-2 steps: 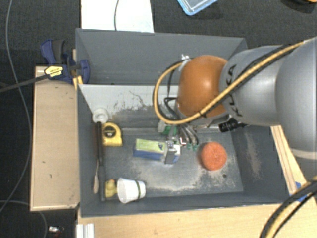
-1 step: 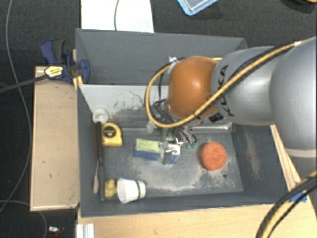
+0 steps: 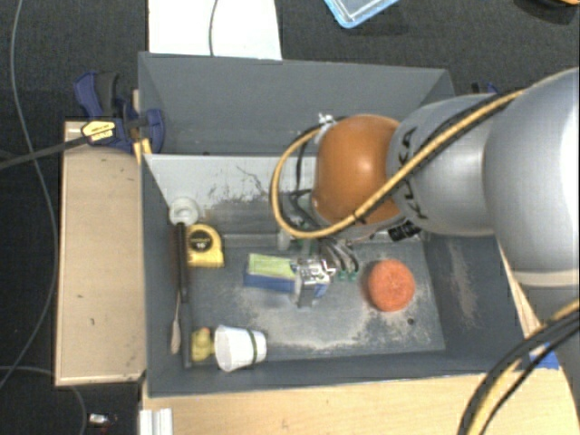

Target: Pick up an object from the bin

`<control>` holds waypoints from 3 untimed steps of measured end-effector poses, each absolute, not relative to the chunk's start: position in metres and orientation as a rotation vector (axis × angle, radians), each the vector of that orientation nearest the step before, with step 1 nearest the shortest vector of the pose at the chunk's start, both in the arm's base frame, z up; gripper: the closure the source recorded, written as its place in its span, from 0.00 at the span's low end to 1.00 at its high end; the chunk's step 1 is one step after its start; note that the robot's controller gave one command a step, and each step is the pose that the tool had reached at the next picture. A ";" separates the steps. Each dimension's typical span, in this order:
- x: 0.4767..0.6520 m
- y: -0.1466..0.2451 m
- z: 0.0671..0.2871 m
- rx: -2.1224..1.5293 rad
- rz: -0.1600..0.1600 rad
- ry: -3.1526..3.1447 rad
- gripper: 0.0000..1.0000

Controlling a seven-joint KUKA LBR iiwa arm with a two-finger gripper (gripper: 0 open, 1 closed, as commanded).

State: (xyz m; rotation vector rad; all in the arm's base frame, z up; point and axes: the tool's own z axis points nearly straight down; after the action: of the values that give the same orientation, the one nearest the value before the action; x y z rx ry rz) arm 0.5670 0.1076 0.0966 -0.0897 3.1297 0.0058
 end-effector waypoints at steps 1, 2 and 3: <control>0.565 0.097 0.085 -0.236 0.006 3.120 0.00; 0.569 0.088 0.072 0.006 0.007 3.132 1.00; 0.569 0.088 0.072 0.008 0.007 3.132 1.00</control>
Offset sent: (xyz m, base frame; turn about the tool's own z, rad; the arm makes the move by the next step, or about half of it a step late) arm 0.0006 -0.0203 -0.0266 0.0592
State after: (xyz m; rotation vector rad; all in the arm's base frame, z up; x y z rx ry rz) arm 0.5686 0.0881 0.0721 0.0075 3.1317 0.0071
